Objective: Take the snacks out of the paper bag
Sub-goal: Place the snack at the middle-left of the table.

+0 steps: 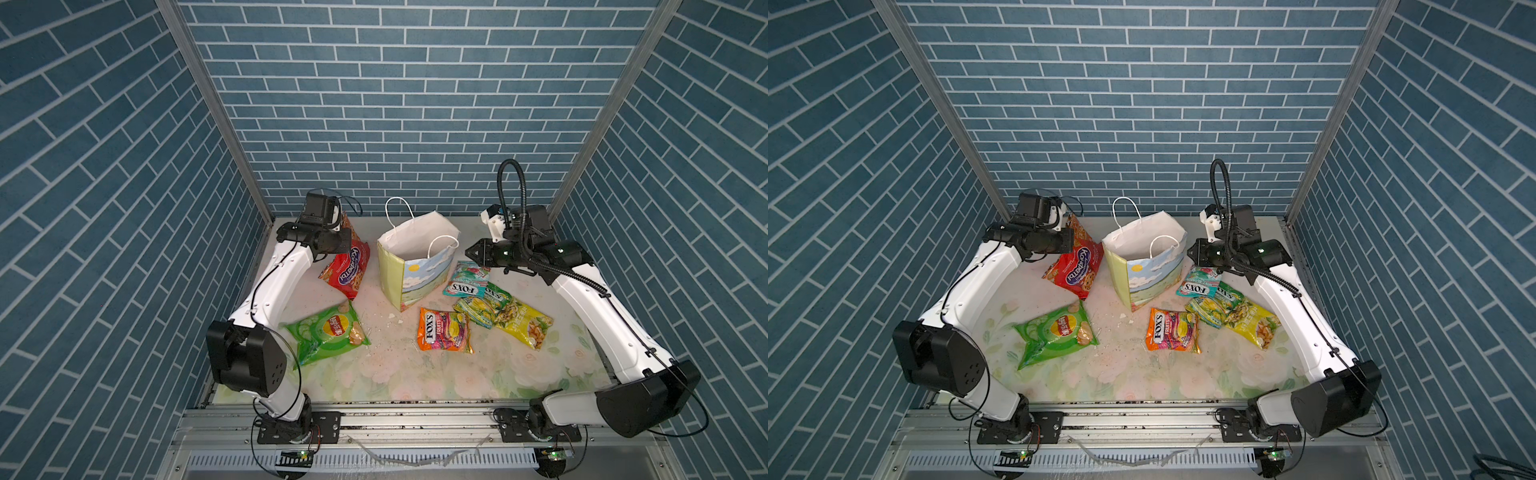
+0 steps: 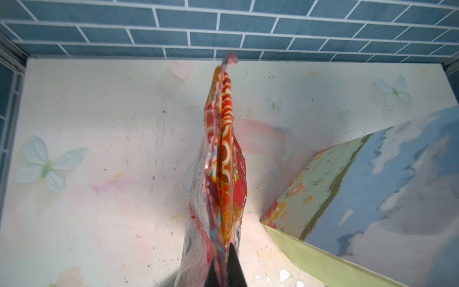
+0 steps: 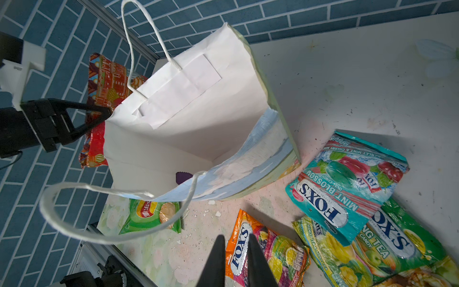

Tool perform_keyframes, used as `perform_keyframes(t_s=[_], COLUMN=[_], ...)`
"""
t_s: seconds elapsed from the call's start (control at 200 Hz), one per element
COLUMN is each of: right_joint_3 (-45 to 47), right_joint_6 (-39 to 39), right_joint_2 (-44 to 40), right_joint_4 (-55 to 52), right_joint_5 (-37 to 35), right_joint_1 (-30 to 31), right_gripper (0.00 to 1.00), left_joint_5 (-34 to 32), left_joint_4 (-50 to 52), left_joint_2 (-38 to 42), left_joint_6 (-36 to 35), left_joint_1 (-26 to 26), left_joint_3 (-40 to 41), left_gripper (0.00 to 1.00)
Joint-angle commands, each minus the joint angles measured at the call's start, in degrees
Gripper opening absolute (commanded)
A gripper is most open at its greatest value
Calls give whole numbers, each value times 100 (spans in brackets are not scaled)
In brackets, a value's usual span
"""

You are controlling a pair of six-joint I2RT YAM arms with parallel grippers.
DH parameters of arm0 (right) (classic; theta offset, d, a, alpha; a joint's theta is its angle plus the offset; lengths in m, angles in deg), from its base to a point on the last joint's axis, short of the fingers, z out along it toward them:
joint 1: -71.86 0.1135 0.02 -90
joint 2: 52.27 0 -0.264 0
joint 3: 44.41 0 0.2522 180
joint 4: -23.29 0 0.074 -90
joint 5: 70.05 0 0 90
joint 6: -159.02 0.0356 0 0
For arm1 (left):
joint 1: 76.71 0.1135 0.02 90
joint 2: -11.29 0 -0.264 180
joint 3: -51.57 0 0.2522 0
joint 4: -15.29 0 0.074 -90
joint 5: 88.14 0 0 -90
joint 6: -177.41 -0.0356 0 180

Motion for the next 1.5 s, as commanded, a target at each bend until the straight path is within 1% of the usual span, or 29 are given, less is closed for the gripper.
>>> perform_keyframes(t_s=[0.0, 0.155, 0.295, 0.455, 0.605, 0.71, 0.88, 0.975, 1.09, 1.165, 1.495], right_joint_3=[-1, -37, -10, 19, 2, -21, -27, -36, -44, -72, -87], right_joint_6=[112, 111, 111, 112, 111, 119, 120, 123, 126, 129, 129], right_joint_2=[-26, -1, -11, -12, 5, 22, 57, 75, 124, 162, 251], right_joint_4=[11, 2, -12, -29, -16, -17, -17, -17, 7, 1, 10], right_joint_5=[-41, -46, -58, -81, -90, -90, -85, -88, -87, -81, -72], right_joint_1=[15, 26, 18, 24, 28, 22, 22, 18, 22, 22, 20], right_gripper=[18, 18, 18, 18, 18, 18, 18, 18, 18, 18, 19], left_joint_5=[532, 467, 75, -545, -735, -865, -997, -1140, -1188, -1186, -1106], left_joint_4=[-1045, -1128, -825, -313, -55, 15, 235, 291, 286, 310, 360], left_joint_2=[-10, -100, -179, -349, -465, -474, -489, -444, -385, -373, -217], left_joint_6=[298, 337, 183, 21, 37, 30, -23, -73, -107, -113, -138], left_joint_1=[201, 202, 203, 242, 307, 337, 434, 450, 467, 481, 483], left_joint_3=[220, 367, 224, 0, -102, -97, -186, -166, -108, -100, -151], left_gripper=[1, 1, 1, 2, 2, 9, 10, 20, 25, 37, 42])
